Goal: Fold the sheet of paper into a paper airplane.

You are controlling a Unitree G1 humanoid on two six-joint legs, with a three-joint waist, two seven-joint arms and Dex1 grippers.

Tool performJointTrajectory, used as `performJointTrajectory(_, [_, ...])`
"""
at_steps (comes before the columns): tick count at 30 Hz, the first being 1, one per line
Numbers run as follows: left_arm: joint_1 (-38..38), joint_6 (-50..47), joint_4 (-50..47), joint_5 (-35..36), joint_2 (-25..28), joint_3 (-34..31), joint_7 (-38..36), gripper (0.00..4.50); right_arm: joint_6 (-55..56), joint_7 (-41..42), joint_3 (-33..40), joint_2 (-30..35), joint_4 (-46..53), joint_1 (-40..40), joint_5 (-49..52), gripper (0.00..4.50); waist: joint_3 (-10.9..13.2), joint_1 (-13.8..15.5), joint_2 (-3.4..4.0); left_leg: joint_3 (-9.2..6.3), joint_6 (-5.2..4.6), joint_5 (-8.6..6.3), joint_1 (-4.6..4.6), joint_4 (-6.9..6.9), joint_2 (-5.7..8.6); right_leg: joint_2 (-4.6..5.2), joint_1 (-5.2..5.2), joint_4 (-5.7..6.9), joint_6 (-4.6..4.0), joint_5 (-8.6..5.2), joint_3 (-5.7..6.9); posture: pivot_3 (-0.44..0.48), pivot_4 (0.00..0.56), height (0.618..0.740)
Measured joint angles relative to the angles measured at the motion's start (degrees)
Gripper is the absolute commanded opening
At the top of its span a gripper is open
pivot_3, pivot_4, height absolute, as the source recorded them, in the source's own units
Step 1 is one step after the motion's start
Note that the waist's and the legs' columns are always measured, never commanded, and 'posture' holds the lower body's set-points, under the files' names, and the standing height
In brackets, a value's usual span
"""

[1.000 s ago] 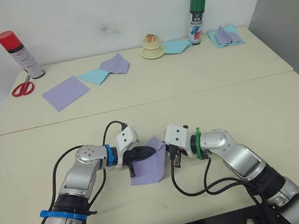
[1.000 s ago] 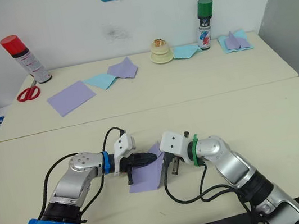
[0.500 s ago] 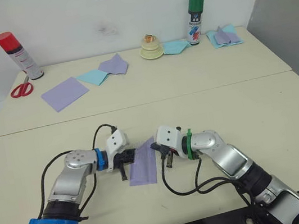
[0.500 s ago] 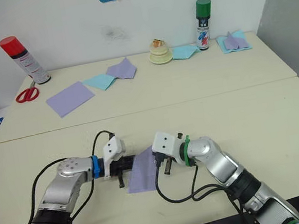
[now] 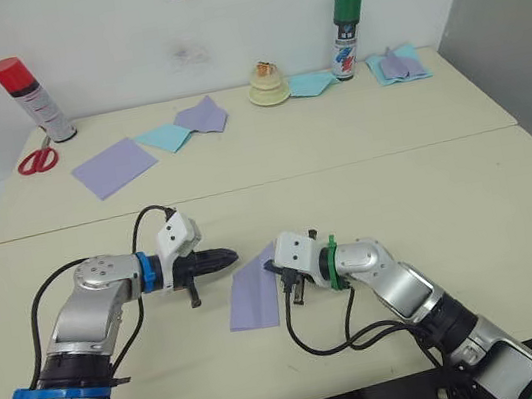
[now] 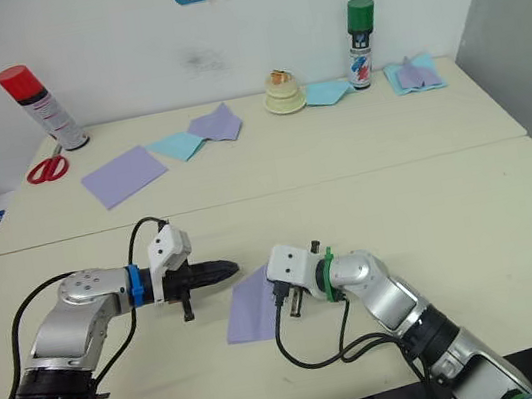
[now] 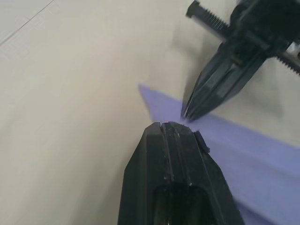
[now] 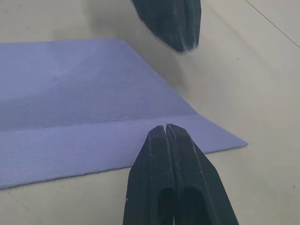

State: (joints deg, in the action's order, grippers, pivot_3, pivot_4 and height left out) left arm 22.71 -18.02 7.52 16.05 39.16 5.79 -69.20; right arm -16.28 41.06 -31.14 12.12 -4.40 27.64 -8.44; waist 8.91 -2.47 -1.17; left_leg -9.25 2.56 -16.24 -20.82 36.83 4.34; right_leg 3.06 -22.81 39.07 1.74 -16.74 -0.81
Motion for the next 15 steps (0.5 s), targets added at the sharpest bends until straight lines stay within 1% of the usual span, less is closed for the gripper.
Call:
performJointTrajectory(1, [-0.24, 1.05, 0.31, -1.19, -0.75, 1.77, 0.02, 0.03, 1.05, -0.05, 0.00, 0.05, -0.34, -0.10, -0.13, 0.00, 0.00, -0.08, 0.00, 0.00, 0.00, 0.00, 0.00, 0.00, 0.00, -0.01, -0.02, 0.00, 0.00, 0.00, -0.01, 0.000, 0.150, 0.740])
performJointTrajectory(4, [-0.94, 3.64, 2.50, -3.61, -1.04, 3.82, -0.02, 0.03, 3.63, 0.05, -0.17, 0.42, -0.53, -0.68, -0.49, 0.00, 0.00, -0.21, 0.00, 0.00, 0.00, 0.00, -0.01, -0.02, 0.00, -0.01, -0.07, 0.00, -0.01, 0.01, -0.02, 0.000, 0.150, 0.740])
performJointTrajectory(8, [-0.92, 8.68, 5.42, -5.00, -0.92, 3.96, -0.21, 0.03, 8.90, 2.38, 0.06, 1.61, -0.67, -2.59, 1.02, 0.00, 0.00, -0.15, 0.00, 0.01, 0.00, 0.00, -0.02, 0.00, 0.01, 0.00, -0.05, -0.01, -0.01, 0.02, -0.03, 0.000, 0.150, 0.740])
performJointTrajectory(11, [-0.89, 10.97, 7.17, -5.06, -0.82, 3.95, -0.37, 0.03, 9.63, 4.15, 0.82, 1.90, -0.66, -3.74, 3.13, 0.00, 0.00, -0.20, 0.00, 0.00, -0.01, 0.00, 0.01, 0.00, -0.01, -0.01, -0.03, 0.00, -0.05, 0.06, -0.02, 0.000, 0.150, 0.740])
performJointTrajectory(15, [-1.19, 13.01, 8.46, -5.17, -0.55, 3.94, -0.54, 0.03, 8.84, 3.50, 3.03, -1.31, -2.54, -3.32, 5.13, 0.00, -0.06, -0.44, 0.05, -0.01, -0.01, 0.00, 0.09, 0.00, -0.04, -0.06, 0.00, 0.05, -0.10, 0.09, -0.02, 0.000, 0.150, 0.740])
